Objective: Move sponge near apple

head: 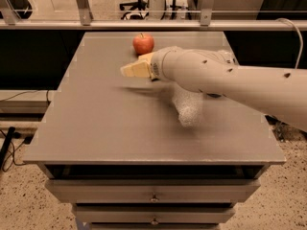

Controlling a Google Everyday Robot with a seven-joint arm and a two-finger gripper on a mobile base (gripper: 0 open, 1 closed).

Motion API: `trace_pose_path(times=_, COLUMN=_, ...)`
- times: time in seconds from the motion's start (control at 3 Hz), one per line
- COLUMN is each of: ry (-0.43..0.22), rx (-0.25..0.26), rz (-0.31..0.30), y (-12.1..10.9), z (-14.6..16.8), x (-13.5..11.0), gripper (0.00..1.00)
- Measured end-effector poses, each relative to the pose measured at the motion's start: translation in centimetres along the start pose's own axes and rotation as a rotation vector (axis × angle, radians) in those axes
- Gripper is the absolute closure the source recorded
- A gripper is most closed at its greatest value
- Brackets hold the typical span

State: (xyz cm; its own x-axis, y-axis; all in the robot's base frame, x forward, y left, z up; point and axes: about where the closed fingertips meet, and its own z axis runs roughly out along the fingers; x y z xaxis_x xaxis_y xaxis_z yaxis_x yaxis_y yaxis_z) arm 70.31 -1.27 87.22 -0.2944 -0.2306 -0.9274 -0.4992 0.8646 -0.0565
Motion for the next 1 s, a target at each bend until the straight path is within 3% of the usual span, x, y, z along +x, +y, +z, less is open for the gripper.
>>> trace_pose_path(times=0.33, ry=-0.051, rx=-0.04, rz=-0.047, y=2.0, z=-3.5, x=-2.7, gripper=0.0)
trace_pose_path(times=0.67, ry=-0.077, rx=-0.072, rz=-0.096, y=2.0, z=-4.9, x=-4.0, gripper=0.0)
trace_pose_path(times=1.0, ry=-0.107, rx=-0.14, rz=-0.08, y=1.1, z=-5.8, x=-4.6, gripper=0.0)
